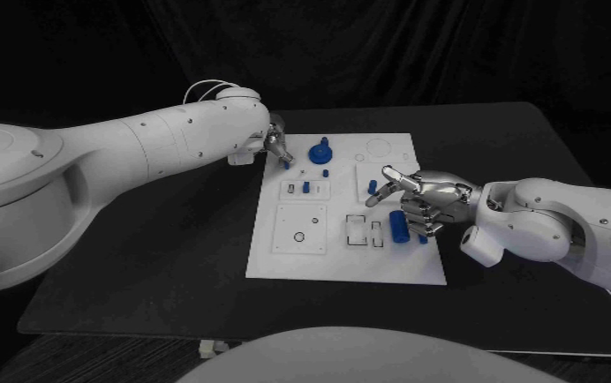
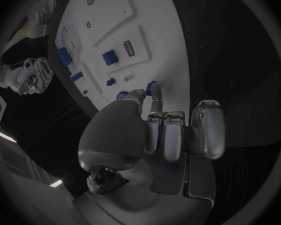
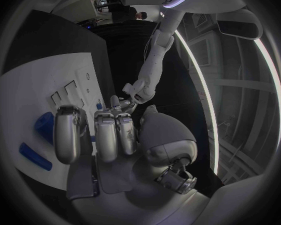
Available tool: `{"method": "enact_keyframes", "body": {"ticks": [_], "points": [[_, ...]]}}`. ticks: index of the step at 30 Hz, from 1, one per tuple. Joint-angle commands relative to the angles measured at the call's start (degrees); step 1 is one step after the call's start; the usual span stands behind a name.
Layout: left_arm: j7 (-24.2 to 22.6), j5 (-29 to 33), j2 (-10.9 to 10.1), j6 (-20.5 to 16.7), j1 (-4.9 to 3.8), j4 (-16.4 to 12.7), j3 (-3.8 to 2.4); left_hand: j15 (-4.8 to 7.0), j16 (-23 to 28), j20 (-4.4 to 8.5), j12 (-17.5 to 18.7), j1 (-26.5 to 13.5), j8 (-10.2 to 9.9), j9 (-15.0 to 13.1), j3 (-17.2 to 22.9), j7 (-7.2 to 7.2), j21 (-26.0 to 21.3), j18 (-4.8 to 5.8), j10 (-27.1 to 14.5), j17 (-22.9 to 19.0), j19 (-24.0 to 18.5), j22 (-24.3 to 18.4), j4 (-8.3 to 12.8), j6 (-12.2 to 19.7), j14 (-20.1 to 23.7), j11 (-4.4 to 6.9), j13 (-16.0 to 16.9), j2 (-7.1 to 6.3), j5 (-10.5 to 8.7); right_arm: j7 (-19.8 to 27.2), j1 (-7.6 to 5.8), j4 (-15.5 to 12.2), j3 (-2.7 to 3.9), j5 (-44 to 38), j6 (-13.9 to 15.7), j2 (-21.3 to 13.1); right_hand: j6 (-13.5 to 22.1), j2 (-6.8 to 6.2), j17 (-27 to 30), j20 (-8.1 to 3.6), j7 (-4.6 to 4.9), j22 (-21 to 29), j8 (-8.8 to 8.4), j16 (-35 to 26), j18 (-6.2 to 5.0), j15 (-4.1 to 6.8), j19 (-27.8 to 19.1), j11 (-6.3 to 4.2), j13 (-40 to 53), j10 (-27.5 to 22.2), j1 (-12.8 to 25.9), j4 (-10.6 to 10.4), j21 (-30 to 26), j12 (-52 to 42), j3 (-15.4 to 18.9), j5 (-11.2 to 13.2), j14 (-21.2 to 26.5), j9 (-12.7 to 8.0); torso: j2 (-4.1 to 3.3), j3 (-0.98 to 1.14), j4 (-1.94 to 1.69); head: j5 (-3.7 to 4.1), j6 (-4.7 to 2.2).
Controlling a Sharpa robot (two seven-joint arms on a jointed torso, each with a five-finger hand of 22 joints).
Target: Assemble the parts on the task board
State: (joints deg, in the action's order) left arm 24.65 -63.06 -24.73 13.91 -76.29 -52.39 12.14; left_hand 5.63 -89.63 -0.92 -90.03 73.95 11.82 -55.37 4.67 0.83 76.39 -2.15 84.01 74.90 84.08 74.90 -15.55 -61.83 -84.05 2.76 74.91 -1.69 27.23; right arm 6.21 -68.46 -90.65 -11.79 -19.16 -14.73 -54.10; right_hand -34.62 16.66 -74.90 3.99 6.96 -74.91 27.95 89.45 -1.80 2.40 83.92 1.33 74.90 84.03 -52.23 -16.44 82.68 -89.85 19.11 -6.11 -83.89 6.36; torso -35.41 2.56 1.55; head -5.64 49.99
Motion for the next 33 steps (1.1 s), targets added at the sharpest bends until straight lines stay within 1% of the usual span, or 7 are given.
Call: {"method": "enact_keyframes", "body": {"ticks": [1,3,6,8,10,16,33], "points": [[-0.53,0.1,0.04,0.28,0.12,-0.09,-0.05,0.25,-0.37,0.34,0.03,0.89,0.34,-0.12,1.07,-0.14,-0.32,-0.55,5.99,15.1,2.07,11.52,0.07,-0.05,-5.95,0.47,15.09,-0.31,-0.08,-0.77,0.12,-0.16,0.03,-0.06,-0.58,-0.07,0.25,0.06,-13.26,0.43,0.17,-11.58,0.28,-0.19,-0.49,-0.46,0.87,0.34,15.1,5.97,0.48,-0.02,-0.18,-0.15,-0.3,0.09,-5.51,-0.06,0.0,0.0,0.0,-0.06,0.01],[-0.53,0.1,0.01,0.17,0.13,-0.12,-0.05,0.3,-0.37,0.39,0.03,1.46,0.38,-0.24,2.32,-0.19,-0.33,-0.55,5.99,15.1,2.08,11.52,0.36,0.03,-5.95,0.5,15.09,-0.81,0.39,-0.78,0.12,-0.16,0.03,-0.06,-0.58,-0.07,0.27,0.07,-13.23,0.43,0.18,-11.54,0.28,-0.2,-0.52,-0.46,0.8,0.35,15.1,5.97,0.5,-0.03,-0.28,-0.15,-0.32,0.09,-5.5,-0.07,0.0,0.0,0.01,-0.05,0.01],[-0.55,0.1,-0.06,0.04,0.13,-0.2,-0.05,0.37,-0.37,0.46,0.03,2.07,0.45,-0.4,4.24,-0.23,-0.32,-0.54,5.99,15.1,2.11,11.52,0.74,0.1,-5.95,0.56,15.09,-1.56,0.0,-0.78,0.12,-0.14,0.03,-0.06,-0.55,-0.07,0.28,0.07,-13.11,0.43,0.18,-11.49,0.28,-0.25,-0.55,-0.46,0.74,0.35,15.1,5.97,0.51,-0.03,-0.36,-0.15,-0.33,0.09,-5.46,-0.08,0.0,0.0,0.0,-0.06,0.01],[-0.58,0.1,-0.12,-0.05,0.13,-0.28,-0.05,0.44,-0.37,0.54,0.03,3.0,0.55,-0.63,6.9,-0.27,-0.4,-0.55,5.99,15.1,2.11,11.51,1.71,0.22,-5.95,0.62,15.09,-2.65,0.04,-0.78,0.12,-0.12,0.03,-0.06,-0.53,-0.07,0.28,0.07,-13.11,0.43,0.18,-11.49,0.28,-0.25,-0.55,-0.46,0.74,0.35,15.1,5.97,0.51,-0.03,-0.36,-0.15,-0.33,0.09,-5.46,-0.08,0.0,-0.01,0.01,-0.1,0.01],[-0.6,0.1,-0.2,-0.1,0.13,-0.41,-0.05,0.45,-0.37,0.57,0.03,3.23,0.63,-0.76,8.18,-0.29,-0.41,-0.55,5.99,15.1,2.13,11.5,2.16,0.26,-5.95,0.62,15.09,-3.21,-0.23,-0.78,0.12,-0.11,0.03,-0.06,-0.53,-0.07,0.29,0.07,-12.97,0.43,0.18,-11.42,0.28,-0.31,-0.6,-0.47,0.63,0.35,15.1,5.97,0.52,-0.03,-0.53,-0.15,-0.34,0.09,-5.41,-0.09,0.0,0.0,0.0,-0.13,0.01],[-0.66,0.1,-0.32,-0.23,0.13,-0.66,-0.05,0.48,-0.37,0.62,0.03,3.65,0.86,-1.15,11.78,-0.22,-0.47,-0.55,5.99,15.1,2.15,11.5,3.54,0.42,-5.95,0.65,15.09,-4.48,0.18,-0.81,0.12,-0.04,0.03,-0.06,-0.53,-0.02,0.32,0.07,-12.81,0.44,0.18,-11.34,0.27,-0.37,-0.65,-0.47,0.51,0.36,15.1,5.97,0.54,-0.03,-0.69,-0.15,-0.36,0.09,-5.36,-0.1,0.0,0.01,0.0,-0.17,0.01],[-0.5,0.67,-1.52,-2.25,0.12,-1.97,-0.05,0.48,-0.37,0.61,0.03,2.68,1.46,-1.78,16.96,-0.04,-0.48,-0.54,5.99,15.1,2.23,11.51,5.41,0.19,-5.95,0.58,15.09,-6.17,0.85,-0.82,0.13,0.16,0.03,-0.06,-0.38,-0.09,0.44,0.07,-12.22,0.46,0.19,-11.02,0.24,-0.62,-0.84,-0.5,0.03,0.38,15.1,5.97,0.61,-0.02,-1.36,-0.15,-0.48,0.08,-5.15,-0.17,0.02,0.0,-0.01,-0.1,0.01]]}}
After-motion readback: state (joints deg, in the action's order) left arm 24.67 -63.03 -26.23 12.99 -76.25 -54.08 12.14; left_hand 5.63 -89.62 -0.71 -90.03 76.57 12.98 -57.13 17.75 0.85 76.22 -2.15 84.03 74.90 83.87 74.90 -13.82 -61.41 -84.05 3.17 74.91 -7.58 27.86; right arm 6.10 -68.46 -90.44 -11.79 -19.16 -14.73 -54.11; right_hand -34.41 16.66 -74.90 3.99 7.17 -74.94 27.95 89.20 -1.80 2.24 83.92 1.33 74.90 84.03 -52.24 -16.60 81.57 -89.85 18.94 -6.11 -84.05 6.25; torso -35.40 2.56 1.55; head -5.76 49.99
